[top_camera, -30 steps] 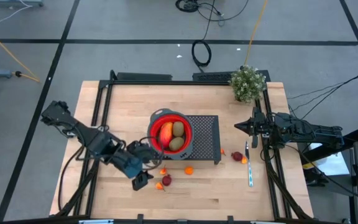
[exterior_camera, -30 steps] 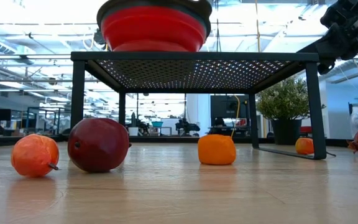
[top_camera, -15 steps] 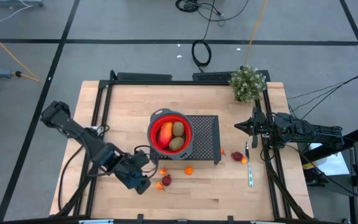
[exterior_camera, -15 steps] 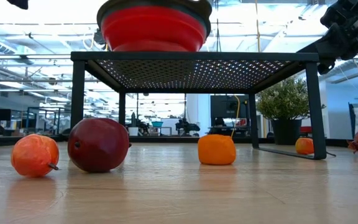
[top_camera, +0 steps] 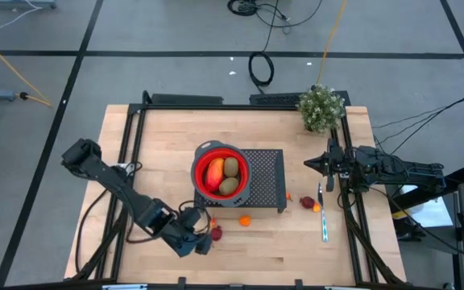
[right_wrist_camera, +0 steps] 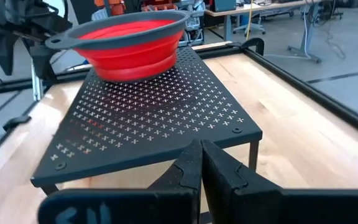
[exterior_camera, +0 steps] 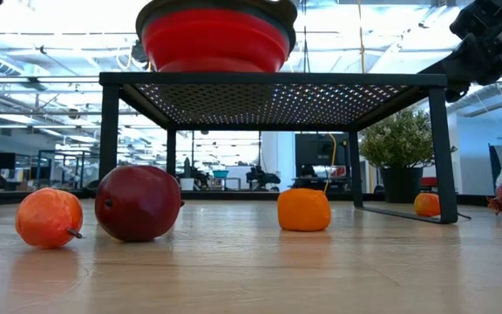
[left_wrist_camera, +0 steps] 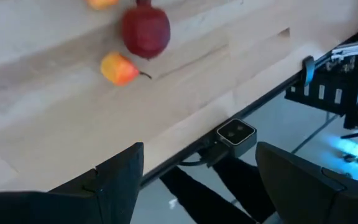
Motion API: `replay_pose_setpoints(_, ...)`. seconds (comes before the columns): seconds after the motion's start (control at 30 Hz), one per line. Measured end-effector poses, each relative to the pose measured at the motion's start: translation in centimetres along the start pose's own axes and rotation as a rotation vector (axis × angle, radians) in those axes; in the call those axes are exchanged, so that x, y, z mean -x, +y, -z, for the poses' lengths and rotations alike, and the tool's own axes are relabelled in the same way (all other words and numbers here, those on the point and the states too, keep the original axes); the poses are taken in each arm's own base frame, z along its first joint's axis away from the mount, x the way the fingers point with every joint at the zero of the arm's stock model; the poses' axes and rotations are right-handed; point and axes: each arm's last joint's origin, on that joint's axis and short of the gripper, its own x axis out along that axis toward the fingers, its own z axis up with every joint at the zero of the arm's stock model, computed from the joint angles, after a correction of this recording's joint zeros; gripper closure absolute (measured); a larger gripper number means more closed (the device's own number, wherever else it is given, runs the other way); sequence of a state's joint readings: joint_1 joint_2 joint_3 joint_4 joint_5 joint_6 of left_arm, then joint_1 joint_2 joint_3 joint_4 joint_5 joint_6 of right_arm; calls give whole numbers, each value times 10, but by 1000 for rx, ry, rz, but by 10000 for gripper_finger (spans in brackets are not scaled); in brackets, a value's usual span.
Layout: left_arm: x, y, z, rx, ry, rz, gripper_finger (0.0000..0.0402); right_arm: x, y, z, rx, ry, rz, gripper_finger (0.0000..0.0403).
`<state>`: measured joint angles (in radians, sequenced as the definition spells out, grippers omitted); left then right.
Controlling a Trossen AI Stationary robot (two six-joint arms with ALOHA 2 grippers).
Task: Pick & Place Fruit
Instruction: Put the pomegranate into the red colander on the shelf
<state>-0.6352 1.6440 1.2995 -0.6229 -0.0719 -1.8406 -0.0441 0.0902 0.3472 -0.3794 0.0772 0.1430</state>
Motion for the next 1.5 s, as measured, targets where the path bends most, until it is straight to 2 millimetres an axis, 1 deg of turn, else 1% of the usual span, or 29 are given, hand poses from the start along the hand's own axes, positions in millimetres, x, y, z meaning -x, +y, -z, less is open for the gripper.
replay_pose_setpoints(0.2, -17, -2, 4, 105, -16, 15, 92, 0, 0, 0, 76, 0, 0, 403)
replay_pose_setpoints(0.37, -26, -4, 3, 191, -58, 21, 92, 0, 0, 0, 78, 0, 0, 403)
replay_pose_setpoints(0.43, -28, -10, 3, 213, -76, 13, 92, 0, 0, 0, 78, 0, 0, 403)
replay_pose_setpoints(0.63, -36, -31, 0, 224, -144, -95, 92, 0, 0, 0, 77, 0, 0, 403)
replay_pose_setpoints(0.83, -54, -42, -7, 226, -185, -170, 92, 0, 0, 0, 77, 0, 0, 403)
replay_pose_setpoints(1.0, -74, -40, -12, 219, -220, -207, 92, 0, 0, 0, 77, 0, 0, 403)
replay_pose_setpoints(1.17, -90, -35, -16, 161, -267, -240, 92, 0, 0, 0, 77, 0, 0, 403)
replay_pose_setpoints(1.3, -94, -33, -17, 109, -280, -260, 92, 0, 0, 0, 77, 0, 0, 403)
replay_pose_setpoints(1.5, -92, -28, -18, 68, -303, -316, 92, 0, 0, 0, 77, 0, -1, 403)
